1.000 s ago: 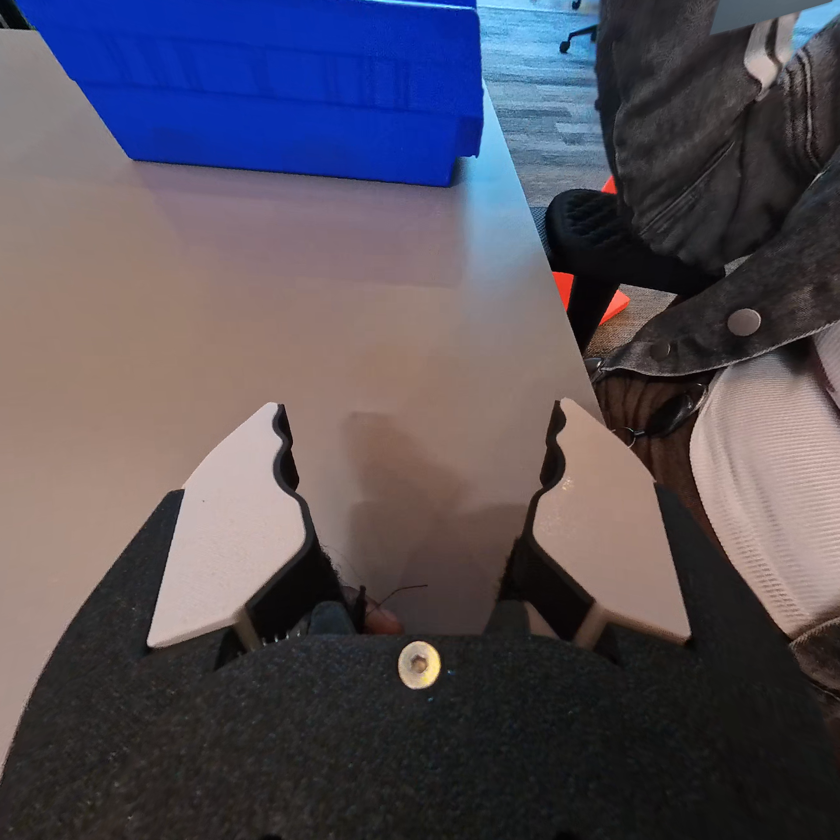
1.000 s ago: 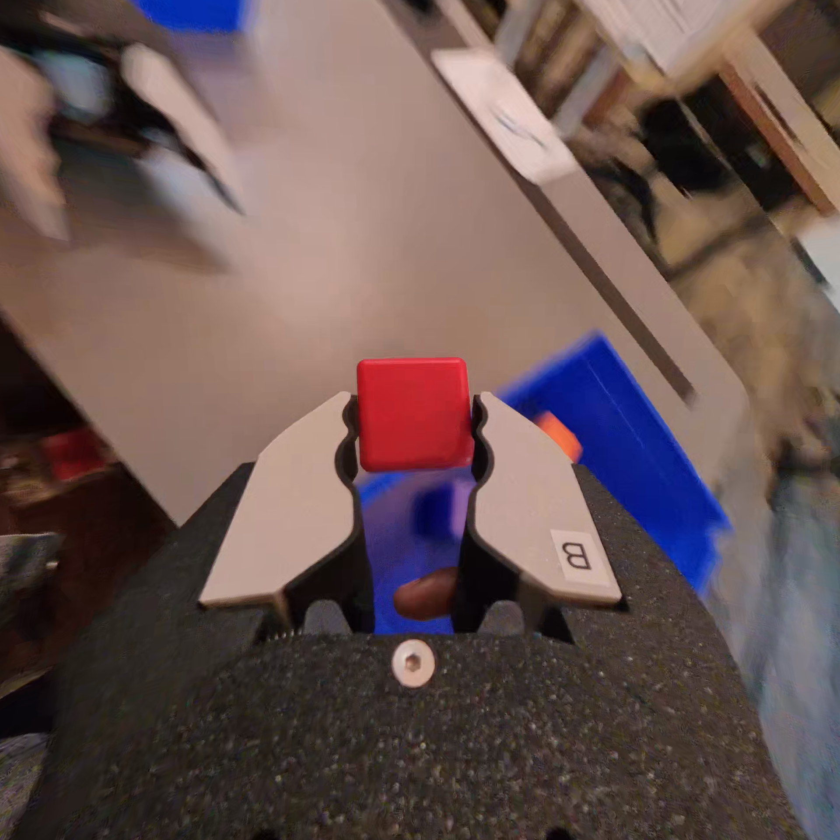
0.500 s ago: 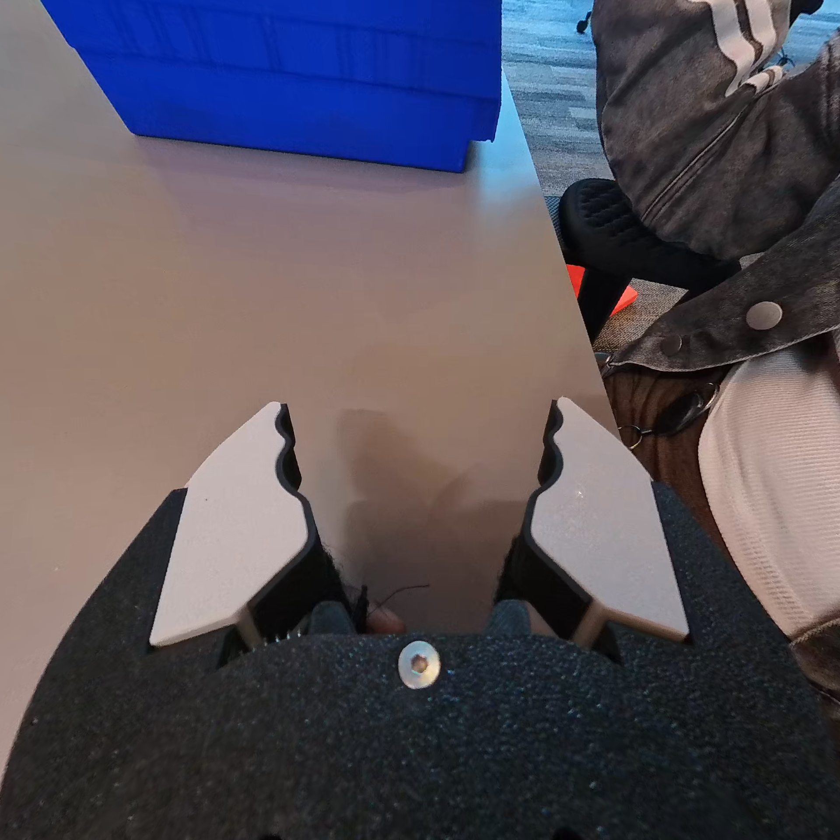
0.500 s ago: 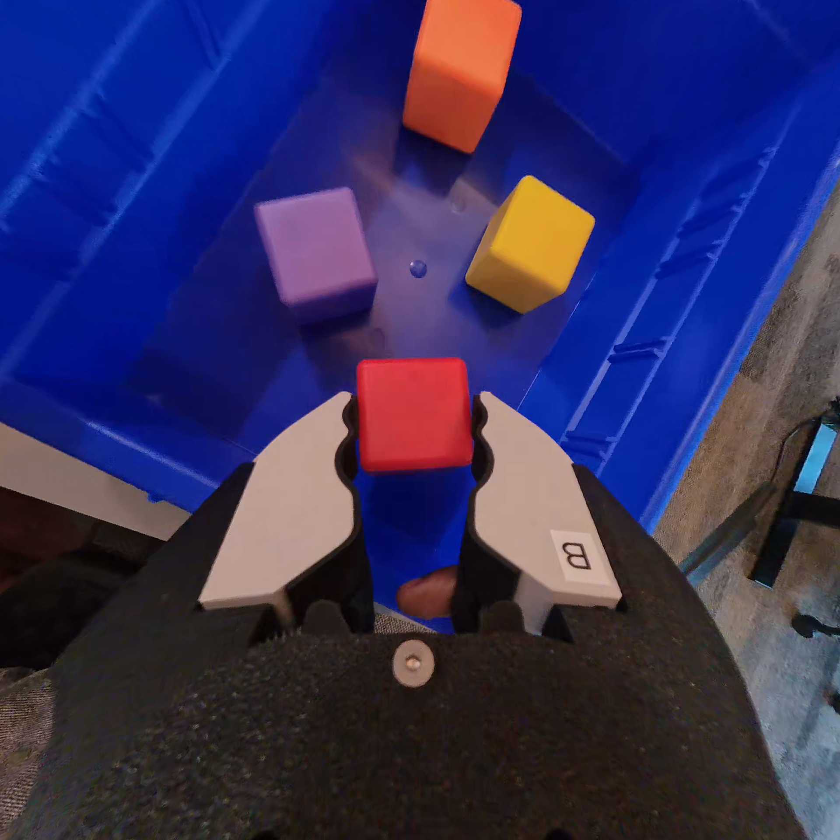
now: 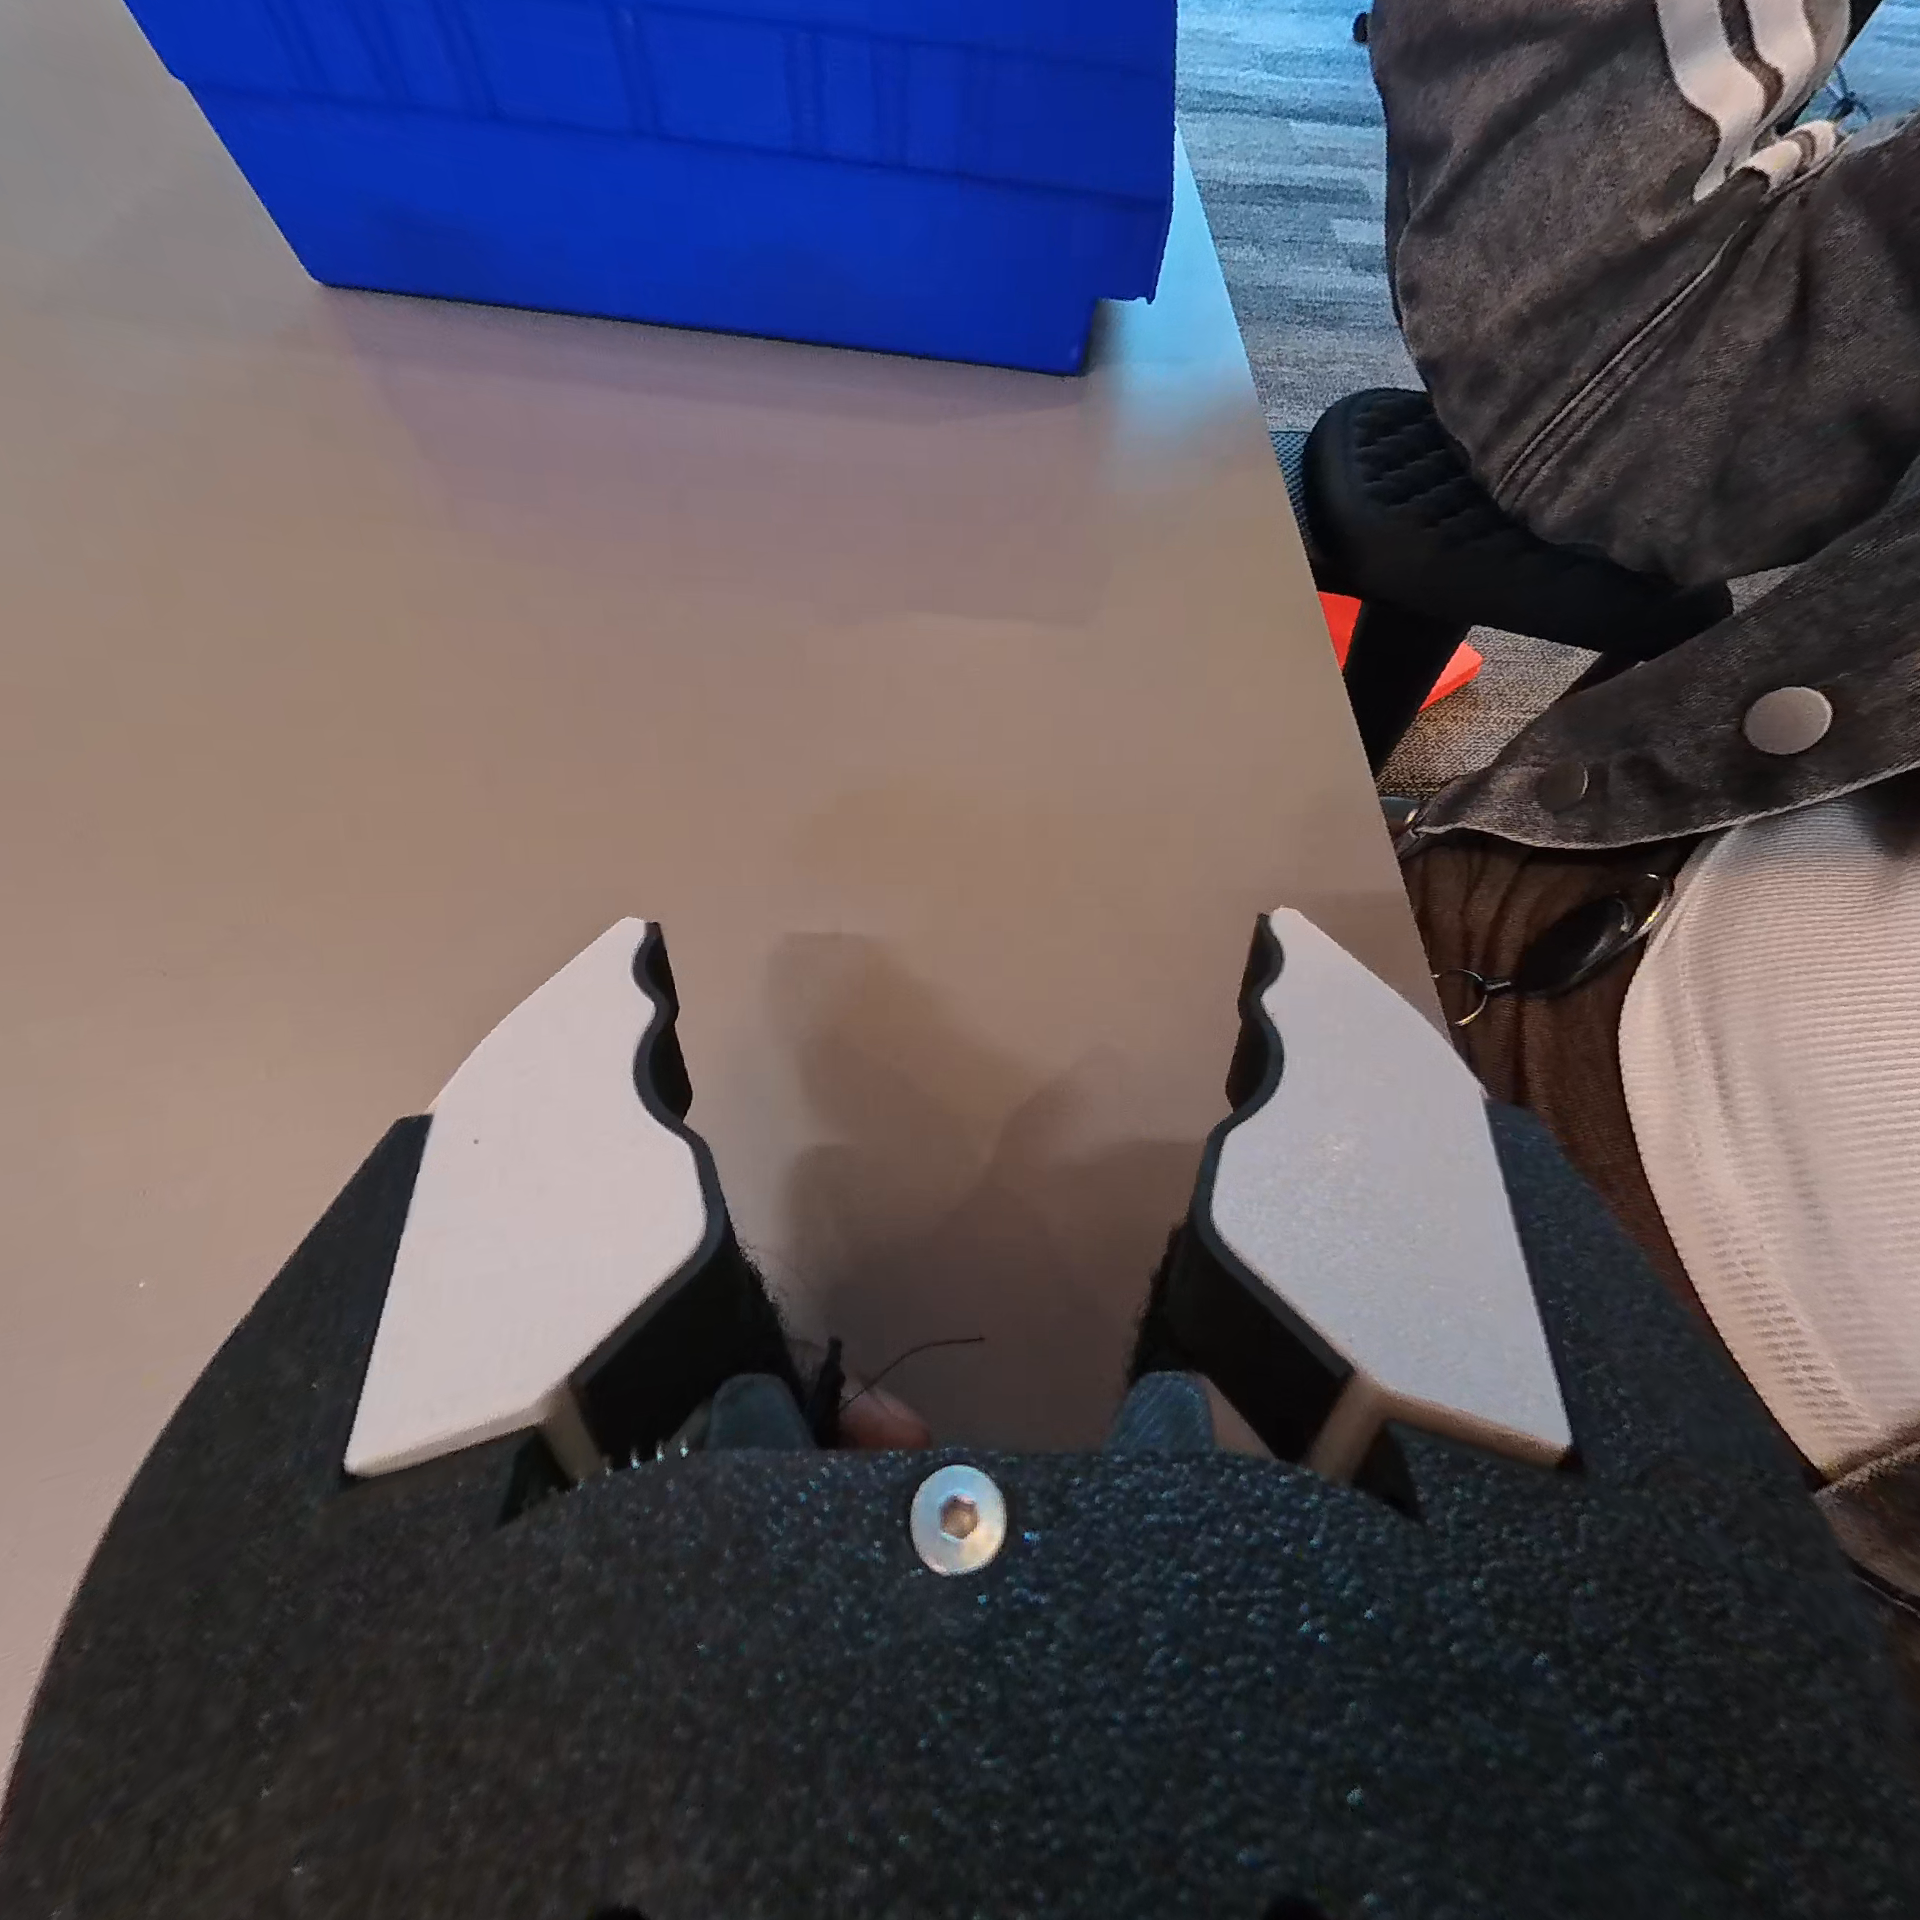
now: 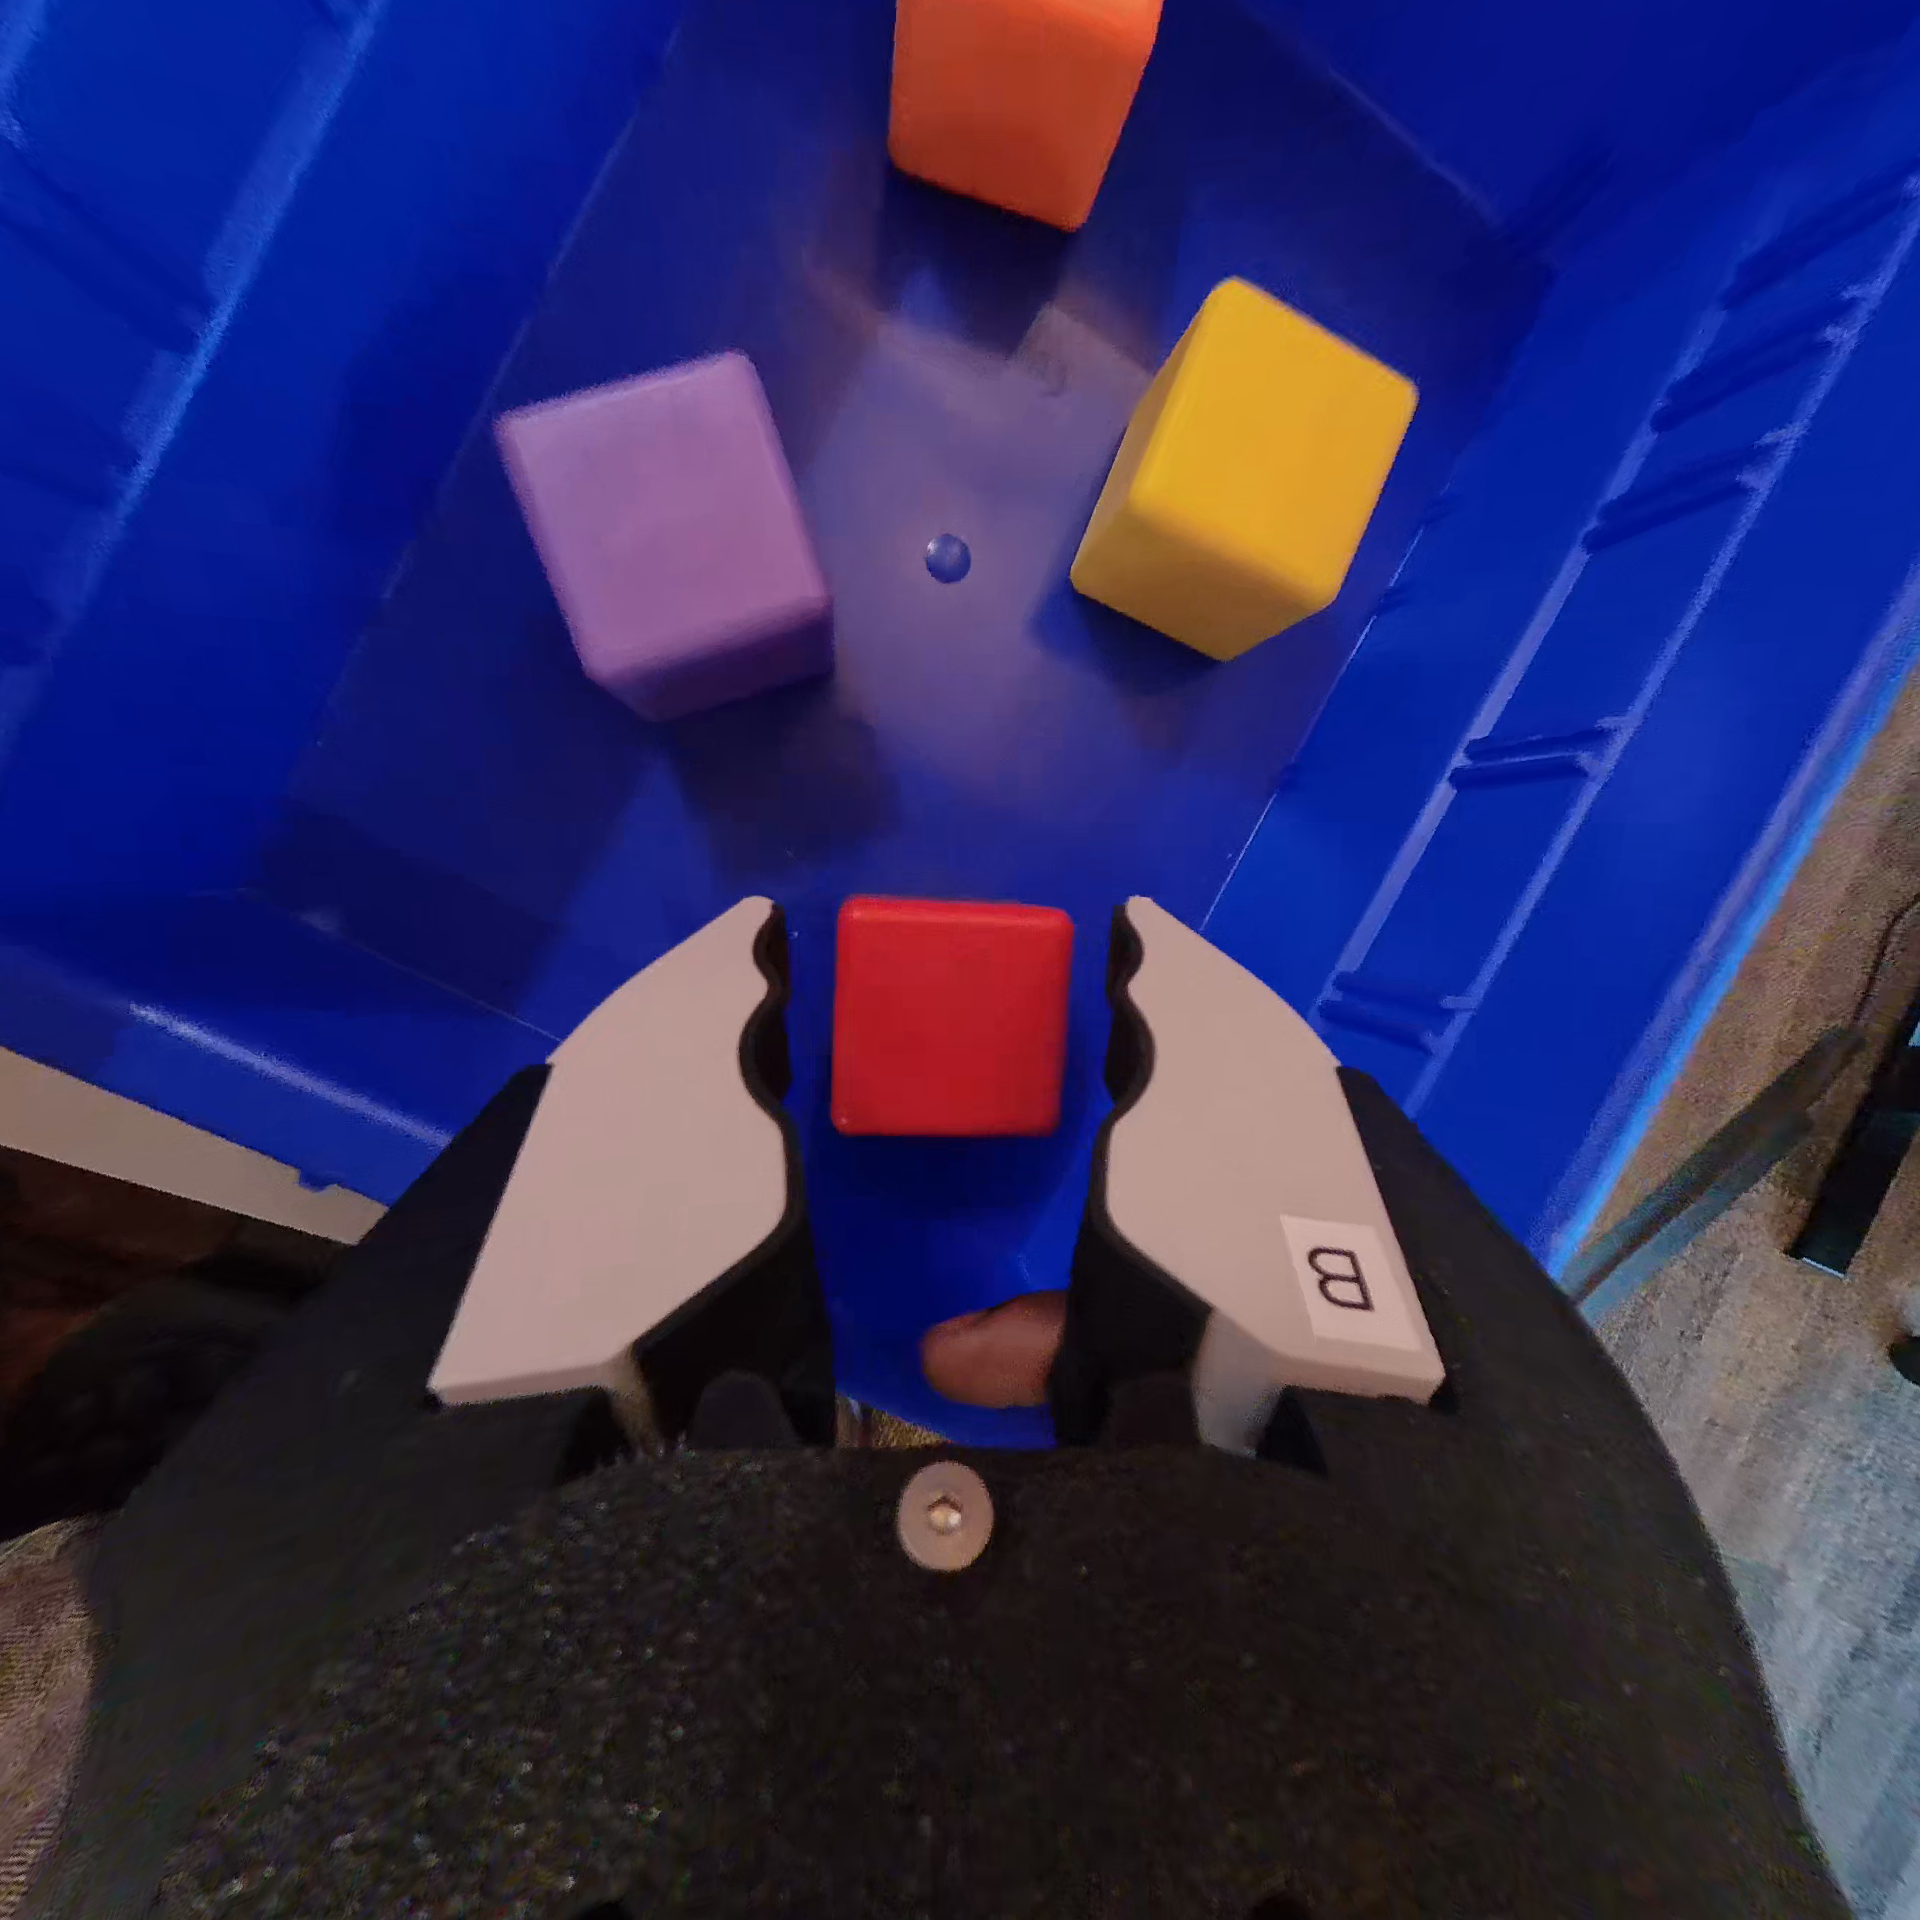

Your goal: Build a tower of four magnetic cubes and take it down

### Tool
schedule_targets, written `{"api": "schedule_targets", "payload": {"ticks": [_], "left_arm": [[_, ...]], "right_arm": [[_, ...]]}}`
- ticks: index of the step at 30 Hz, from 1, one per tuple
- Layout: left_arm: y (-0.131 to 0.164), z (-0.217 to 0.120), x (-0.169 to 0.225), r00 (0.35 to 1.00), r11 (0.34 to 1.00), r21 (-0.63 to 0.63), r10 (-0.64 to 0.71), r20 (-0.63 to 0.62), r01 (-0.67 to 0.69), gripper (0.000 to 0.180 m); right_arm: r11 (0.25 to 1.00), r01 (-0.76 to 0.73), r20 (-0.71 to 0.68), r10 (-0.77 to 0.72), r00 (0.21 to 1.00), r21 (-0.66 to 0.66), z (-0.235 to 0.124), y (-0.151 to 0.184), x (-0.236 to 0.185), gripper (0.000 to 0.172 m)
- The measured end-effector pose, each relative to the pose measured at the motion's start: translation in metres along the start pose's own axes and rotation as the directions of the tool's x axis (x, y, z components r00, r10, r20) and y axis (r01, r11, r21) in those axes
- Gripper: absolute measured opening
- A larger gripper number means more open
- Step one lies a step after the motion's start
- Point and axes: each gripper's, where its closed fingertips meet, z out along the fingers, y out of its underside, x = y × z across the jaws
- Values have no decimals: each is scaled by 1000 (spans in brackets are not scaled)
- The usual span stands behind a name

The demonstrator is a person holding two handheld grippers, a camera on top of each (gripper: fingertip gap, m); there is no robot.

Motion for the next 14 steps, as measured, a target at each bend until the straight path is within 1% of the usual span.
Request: {"api": "schedule_targets", "payload": {"ticks": [3, 5, 7, 10, 12, 14], "left_arm": [[-2, -1, -4, 999, 1000, 8, 0, 43, 0, 105], [-12, -4, -9, 995, 1000, 26, -10, 104, 7, 105], [-37, -16, -13, 980, 997, 75, -46, 193, 32, 103], [-75, -50, -8, 941, 987, 148, -109, 322, 64, 98], [-84, -84, -9, 876, 991, 126, -108, 470, 54, 95], [-75, -125, -14, 760, 998, 13, -56, 647, 62, 94]], "right_arm": [[997, 4, -46, 0, 999, 78, -14, -13, 2, 67], [985, 11, -63, 0, 998, 173, -29, -31, -2, 70], [959, 26, -75, -5, 997, 284, -48, -53, -11, 73], [905, 62, -77, -32, 997, 422, -72, -86, -33, 73], [878, 86, -51, -70, 996, 471, -80, -104, -54, 72], [882, 111, -18, -116, 993, 457, -77, -112, -76, 72]]}}
